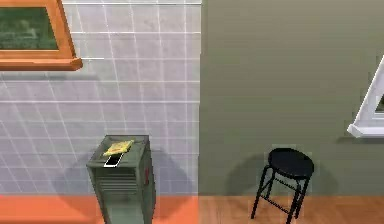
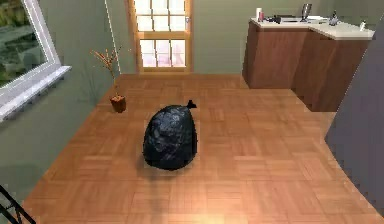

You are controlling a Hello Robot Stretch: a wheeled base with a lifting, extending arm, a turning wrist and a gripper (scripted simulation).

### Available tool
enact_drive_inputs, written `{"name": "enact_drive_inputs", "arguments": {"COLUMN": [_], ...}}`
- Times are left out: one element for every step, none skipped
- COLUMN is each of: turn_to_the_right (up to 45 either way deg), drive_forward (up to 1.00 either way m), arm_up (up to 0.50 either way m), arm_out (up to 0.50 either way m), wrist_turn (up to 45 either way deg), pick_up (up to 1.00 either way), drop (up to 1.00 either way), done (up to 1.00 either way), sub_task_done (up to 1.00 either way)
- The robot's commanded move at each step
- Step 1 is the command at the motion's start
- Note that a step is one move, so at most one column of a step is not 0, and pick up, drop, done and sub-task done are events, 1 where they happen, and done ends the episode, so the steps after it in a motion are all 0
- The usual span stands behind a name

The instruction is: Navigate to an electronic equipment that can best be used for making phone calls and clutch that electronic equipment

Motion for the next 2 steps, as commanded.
{"name": "enact_drive_inputs", "arguments": {"turn_to_the_right": [0.0, -45.0], "drive_forward": [0.15, 0.00], "arm_up": [0.00, 0.00], "arm_out": [0.00, 0.00], "wrist_turn": [0.0, 0.0], "pick_up": [0.00, 0.00], "drop": [0.00, 0.00], "done": [0.00, 0.00], "sub_task_done": [0.00, 0.00]}}
